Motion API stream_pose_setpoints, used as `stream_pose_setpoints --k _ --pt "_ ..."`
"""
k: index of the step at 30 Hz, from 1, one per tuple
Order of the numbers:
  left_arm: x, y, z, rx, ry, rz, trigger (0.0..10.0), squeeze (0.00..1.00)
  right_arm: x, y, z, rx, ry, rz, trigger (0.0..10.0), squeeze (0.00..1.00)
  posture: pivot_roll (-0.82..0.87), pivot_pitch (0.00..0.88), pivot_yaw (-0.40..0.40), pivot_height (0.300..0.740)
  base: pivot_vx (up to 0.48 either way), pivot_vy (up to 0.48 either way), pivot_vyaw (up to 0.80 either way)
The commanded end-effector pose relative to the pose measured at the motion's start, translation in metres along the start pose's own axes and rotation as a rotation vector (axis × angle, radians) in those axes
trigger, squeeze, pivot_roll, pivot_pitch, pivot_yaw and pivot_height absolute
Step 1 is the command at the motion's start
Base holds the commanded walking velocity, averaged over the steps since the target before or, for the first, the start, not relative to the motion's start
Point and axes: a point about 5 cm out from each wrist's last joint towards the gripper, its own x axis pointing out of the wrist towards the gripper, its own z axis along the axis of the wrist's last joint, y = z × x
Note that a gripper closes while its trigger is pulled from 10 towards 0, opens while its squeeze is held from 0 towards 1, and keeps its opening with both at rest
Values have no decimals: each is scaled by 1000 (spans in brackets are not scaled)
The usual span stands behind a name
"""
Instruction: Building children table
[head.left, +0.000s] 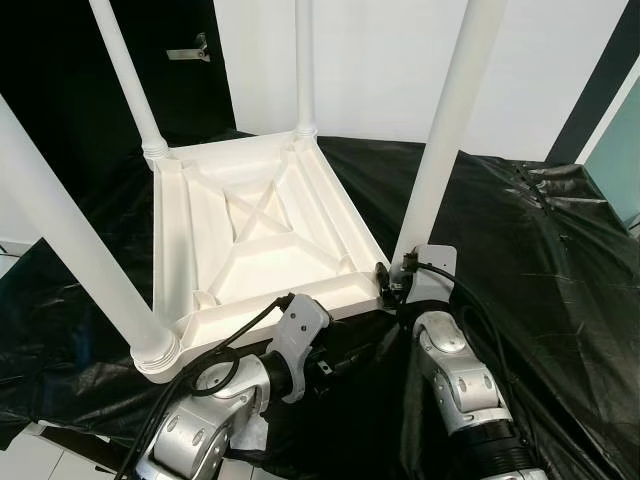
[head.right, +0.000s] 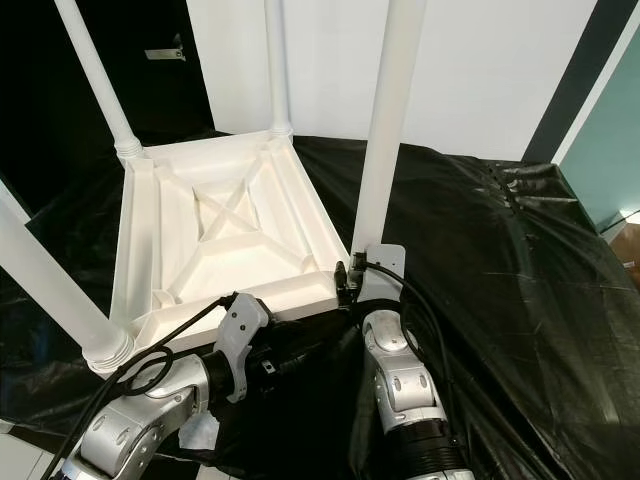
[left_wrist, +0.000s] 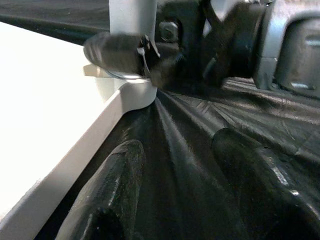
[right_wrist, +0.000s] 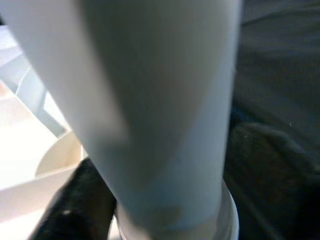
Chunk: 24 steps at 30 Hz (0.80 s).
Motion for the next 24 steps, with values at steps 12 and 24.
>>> stream_pose_setpoints --k 12,24 --pt "0 0 1 9 11 -28 10000 0 -7 -32 5 -70 -55 399 10000 0 -7 0 -28 740 0 0 0" --pt "-1 5 2 23 15 -18 10000 0 11 -36 19 -257 -33 727 10000 0 5 0 -28 740 0 0 0"
